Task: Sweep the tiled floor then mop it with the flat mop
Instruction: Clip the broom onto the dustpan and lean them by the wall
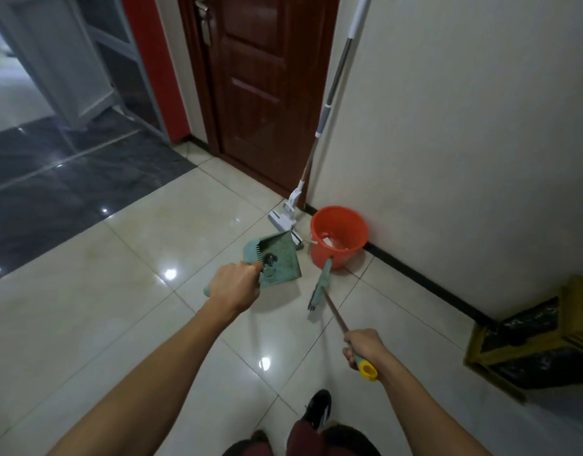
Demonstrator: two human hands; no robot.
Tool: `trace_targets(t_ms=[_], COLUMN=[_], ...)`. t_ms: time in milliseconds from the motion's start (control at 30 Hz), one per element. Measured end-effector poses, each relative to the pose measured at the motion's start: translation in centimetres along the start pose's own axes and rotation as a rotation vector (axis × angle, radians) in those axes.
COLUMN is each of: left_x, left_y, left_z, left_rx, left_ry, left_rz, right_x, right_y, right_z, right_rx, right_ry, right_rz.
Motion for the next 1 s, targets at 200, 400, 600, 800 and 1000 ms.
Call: trace_targets(t_ms=[200,400,600,800,1000], left_x=[-4.3,-7.3,-10.8,-13.8,-13.8], left_y=[7.1,13.0,18.1,21.2,21.7], left_z=[2.2,2.6,1.0,-0.9,-2.9], left_rx=[-0.032,-0.125,-0.163,-0.176,-0.290], left_ry=[-0.126,-0.261,-0.294,-0.275,-0.321], left_rz=[0.168,0.258,0.362,0.437,0.453], right_x=[2.0,3.1,2.5,1.3,0.6], right_y=[2.1,4.1,5.9,7.7,8.8], right_z=[-2.2,-3.3,-3.3,-4.3,-4.6], right_rx=[-0.165,-0.323,-0.491,-0.521,-0.601], right_ry=[0.020,-0.014,-0.076,-0.080,-0.108], right_rz=[0.026,0.114,0.182,0.221,0.208])
Point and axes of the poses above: each hand's wrist, its own x-axis towards the middle knuckle, its own y-axis out of the palm, z = x × y, the point moved 5 cm from there along x, towards the middle knuckle, and after that the axes turned 4 degrees about y, right-handed, at the moved point
